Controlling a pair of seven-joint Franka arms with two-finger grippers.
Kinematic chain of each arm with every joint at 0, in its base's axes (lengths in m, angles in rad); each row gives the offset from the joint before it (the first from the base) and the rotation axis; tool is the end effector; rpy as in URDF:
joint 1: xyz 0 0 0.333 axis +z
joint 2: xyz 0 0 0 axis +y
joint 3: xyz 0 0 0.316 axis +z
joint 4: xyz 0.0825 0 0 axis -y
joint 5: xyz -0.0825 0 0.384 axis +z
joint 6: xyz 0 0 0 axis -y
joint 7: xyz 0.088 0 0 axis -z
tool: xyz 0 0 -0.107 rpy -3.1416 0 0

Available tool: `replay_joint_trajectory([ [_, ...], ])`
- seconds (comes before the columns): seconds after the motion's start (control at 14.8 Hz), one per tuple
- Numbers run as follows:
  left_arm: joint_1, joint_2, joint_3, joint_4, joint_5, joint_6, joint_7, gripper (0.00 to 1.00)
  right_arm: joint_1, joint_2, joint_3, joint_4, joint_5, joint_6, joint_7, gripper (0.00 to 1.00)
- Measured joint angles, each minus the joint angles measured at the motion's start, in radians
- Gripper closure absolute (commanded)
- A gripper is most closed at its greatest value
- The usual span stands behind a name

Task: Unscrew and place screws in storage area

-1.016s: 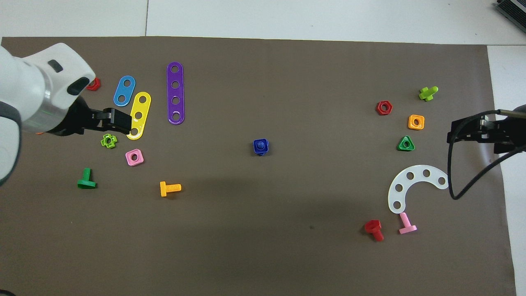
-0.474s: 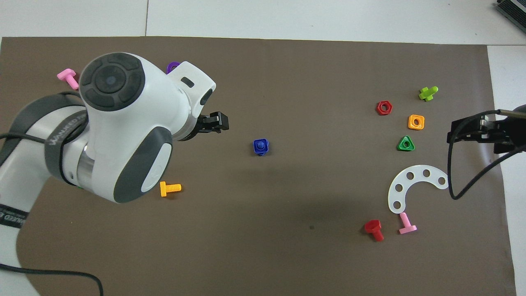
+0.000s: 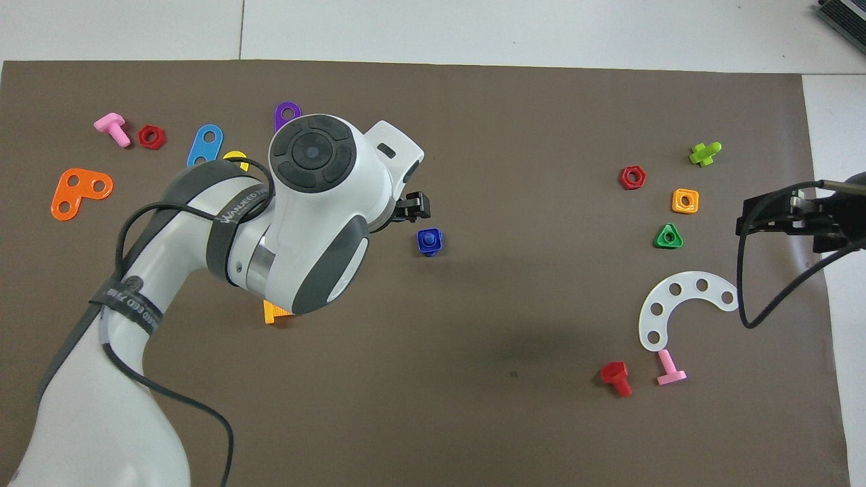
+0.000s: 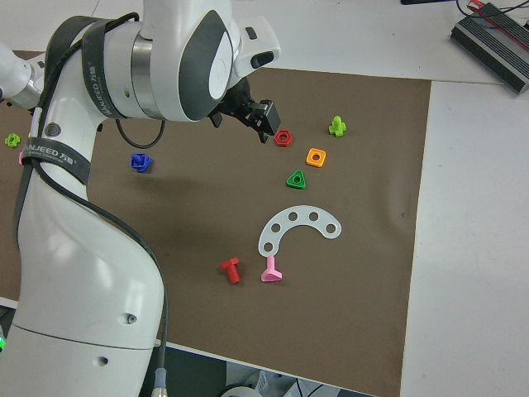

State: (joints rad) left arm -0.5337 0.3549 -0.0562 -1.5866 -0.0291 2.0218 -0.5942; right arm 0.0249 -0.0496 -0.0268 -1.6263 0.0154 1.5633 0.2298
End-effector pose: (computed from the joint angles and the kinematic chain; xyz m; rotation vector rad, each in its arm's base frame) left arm 0.5593 -0.3711 0.4392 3.0575 0.0309 0.0632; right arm 0.5378 0.0003 0.6248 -3.1055 0.3613 0.0238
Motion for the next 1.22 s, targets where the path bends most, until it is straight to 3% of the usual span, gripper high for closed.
replay_joint_trajectory([
  [0.2, -0.030, 0.099, 0.001, 0.060, 0.008, 0.040, -0.006, 0.01, 0.000, 0.000, 0.000, 0.000, 0.000, 0.000, 0.000, 0.00],
  [0.41, -0.046, 0.145, 0.002, 0.078, 0.009, 0.080, -0.006, 0.02, 0.000, 0.000, 0.000, 0.000, 0.000, 0.000, 0.000, 0.00],
  [1.22, -0.082, 0.179, 0.002, 0.038, 0.031, 0.156, -0.006, 0.08, 0.000, 0.000, 0.000, 0.000, 0.000, 0.000, 0.000, 0.00],
])
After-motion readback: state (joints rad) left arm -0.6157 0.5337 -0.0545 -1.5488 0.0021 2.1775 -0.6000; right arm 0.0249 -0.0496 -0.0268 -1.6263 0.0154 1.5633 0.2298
